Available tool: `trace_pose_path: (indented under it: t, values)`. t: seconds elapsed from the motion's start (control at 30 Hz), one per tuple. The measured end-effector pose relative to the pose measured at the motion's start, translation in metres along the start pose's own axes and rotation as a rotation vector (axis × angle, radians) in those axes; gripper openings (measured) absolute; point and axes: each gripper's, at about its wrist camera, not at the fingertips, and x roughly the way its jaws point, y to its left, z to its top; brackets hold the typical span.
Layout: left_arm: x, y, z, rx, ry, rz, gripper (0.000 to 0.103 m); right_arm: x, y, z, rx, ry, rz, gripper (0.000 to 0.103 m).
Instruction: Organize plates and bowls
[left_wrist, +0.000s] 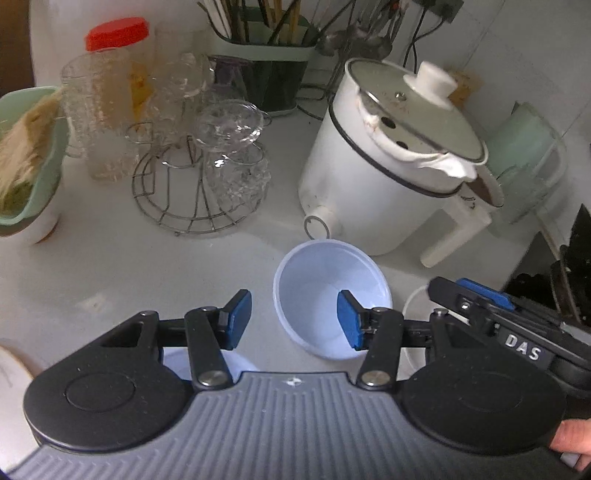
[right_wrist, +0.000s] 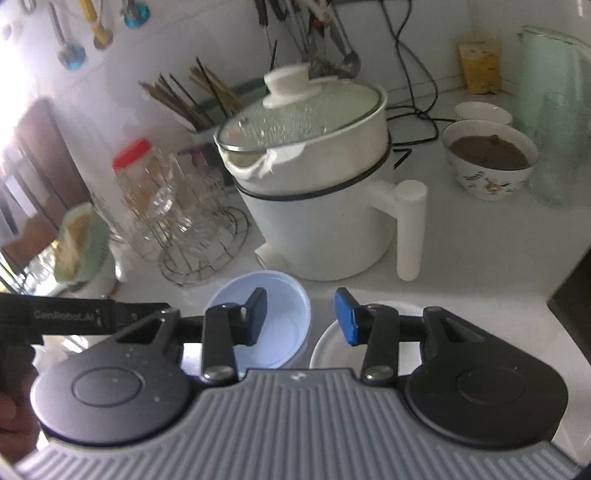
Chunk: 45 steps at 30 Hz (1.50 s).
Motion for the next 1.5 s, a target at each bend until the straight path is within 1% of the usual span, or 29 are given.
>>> trace_pose_path:
  t: [0.13,0.23,0.3,0.33,0.37,0.5,0.63,0.8,0.87,0.9,0.97,1.07,1.17,1.33,1.5]
  values:
    - [0.021,0.0,0.001,0.002,0.024,0.005,0.056,0.025,0.002,0.002,-0.031,0.028,0.021,0.044]
    - [0.033,0.003,-0.002,-0.008,0.041,0.01,0.05,0.037,0.003,0.0,-0.054,0.045,0.026,0.043]
    - [0.041,0.008,-0.003,-0.027,0.056,0.019,0.042,0.045,0.004,0.0,-0.069,0.053,0.022,0.041]
    - [0.044,0.01,-0.004,-0.041,0.065,0.02,0.041,0.049,0.005,-0.001,-0.078,0.06,0.02,0.036]
    - [0.046,0.012,-0.004,-0.048,0.067,0.018,0.039,0.052,0.005,0.0,-0.08,0.06,0.02,0.035]
    - [0.055,0.018,-0.003,-0.054,0.078,0.023,0.032,0.066,0.007,-0.002,-0.086,0.072,0.015,0.034]
    - [0.063,0.018,-0.001,-0.047,0.095,0.01,0.029,0.075,0.013,-0.005,-0.117,0.08,0.0,0.034]
    - [0.069,0.02,0.001,-0.041,0.089,0.011,0.028,0.086,0.017,-0.006,-0.135,0.087,-0.027,0.033]
    - [0.071,0.021,0.001,-0.042,0.084,0.013,0.027,0.09,0.018,-0.007,-0.14,0.09,-0.034,0.029]
    - [0.072,0.022,0.001,-0.041,0.083,0.013,0.024,0.092,0.017,-0.007,-0.138,0.093,-0.037,0.027]
    - [0.073,0.023,-0.001,-0.044,0.085,0.006,0.019,0.095,0.016,-0.009,-0.129,0.102,-0.04,0.018]
    - [0.072,0.024,-0.001,-0.037,0.068,-0.013,0.017,0.096,0.013,-0.01,-0.113,0.099,-0.046,0.016]
    - [0.068,0.026,0.003,-0.045,0.07,-0.027,0.017,0.093,0.011,-0.008,-0.083,0.108,-0.034,0.016]
    - [0.052,0.025,0.01,-0.048,0.062,-0.032,0.017,0.076,0.017,-0.003,-0.066,0.097,-0.02,0.015]
    - [0.028,0.025,0.015,-0.062,0.057,-0.046,0.017,0.055,0.022,0.003,-0.035,0.099,0.001,0.015]
